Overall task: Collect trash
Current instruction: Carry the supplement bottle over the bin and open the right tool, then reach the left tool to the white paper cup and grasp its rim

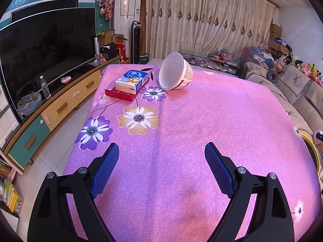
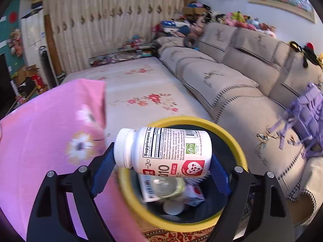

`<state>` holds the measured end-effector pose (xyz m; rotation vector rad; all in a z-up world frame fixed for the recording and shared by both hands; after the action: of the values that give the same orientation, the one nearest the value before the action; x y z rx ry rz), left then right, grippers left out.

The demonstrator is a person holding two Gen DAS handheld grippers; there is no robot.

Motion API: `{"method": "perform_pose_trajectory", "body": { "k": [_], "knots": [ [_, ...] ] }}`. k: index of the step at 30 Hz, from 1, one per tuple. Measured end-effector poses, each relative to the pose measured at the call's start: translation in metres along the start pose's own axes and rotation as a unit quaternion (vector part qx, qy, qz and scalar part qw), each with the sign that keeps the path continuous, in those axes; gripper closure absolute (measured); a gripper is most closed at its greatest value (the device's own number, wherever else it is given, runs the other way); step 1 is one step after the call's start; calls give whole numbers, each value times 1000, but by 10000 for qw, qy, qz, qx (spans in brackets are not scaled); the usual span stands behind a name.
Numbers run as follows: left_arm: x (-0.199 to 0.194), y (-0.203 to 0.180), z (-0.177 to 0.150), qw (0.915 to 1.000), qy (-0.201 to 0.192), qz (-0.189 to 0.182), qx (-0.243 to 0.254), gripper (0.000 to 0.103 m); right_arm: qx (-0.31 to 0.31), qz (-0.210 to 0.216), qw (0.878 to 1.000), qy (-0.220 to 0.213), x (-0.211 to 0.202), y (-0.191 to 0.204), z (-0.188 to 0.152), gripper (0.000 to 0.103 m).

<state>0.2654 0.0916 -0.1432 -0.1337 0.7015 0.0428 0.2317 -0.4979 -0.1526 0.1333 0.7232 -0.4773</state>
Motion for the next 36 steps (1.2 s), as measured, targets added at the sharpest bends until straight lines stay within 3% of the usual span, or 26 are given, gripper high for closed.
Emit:
{"method": "perform_pose_trajectory", "body": {
  "k": [4, 10, 17, 23, 27, 32, 36],
  "knots": [
    [2, -4, 0, 10000, 6, -45, 78, 17, 263, -189, 9993, 184, 22, -34, -5, 23],
    [1, -6, 0, 9999, -9, -81, 141, 17, 378, -273, 9984, 304, 38, -37, -8, 22],
    [2, -7, 0, 9999, -8, -80, 146, 17, 395, -248, 9988, 145, 20, -26, -5, 18],
    [2, -13, 0, 9995, 63, -175, 247, 17, 261, 382, 9988, -173, -19, 9, -1, 17],
    [3, -25, 4, 9971, 384, -344, 554, 17, 6, 805, 9960, -392, -38, 42, -6, 15],
    [7, -31, 37, 9959, 333, -333, 775, 17, -534, 815, 9936, -570, -46, 79, -18, 15],
    [33, -36, 68, 9959, 292, -311, 803, 17, -620, 805, 9910, -872, -59, 82, -22, 15]
  ]
}}
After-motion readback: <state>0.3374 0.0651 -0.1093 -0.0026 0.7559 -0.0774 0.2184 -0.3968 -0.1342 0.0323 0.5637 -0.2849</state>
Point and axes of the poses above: each gripper's, at about its wrist camera, not at the fingertips, and x roughly the way its jaws point, y to its left, z to its top, the point moved 2 cm from there along x, roughly the way its jaws point, and after that the axes turned 3 degrees about -x, right-handed, at the moved point
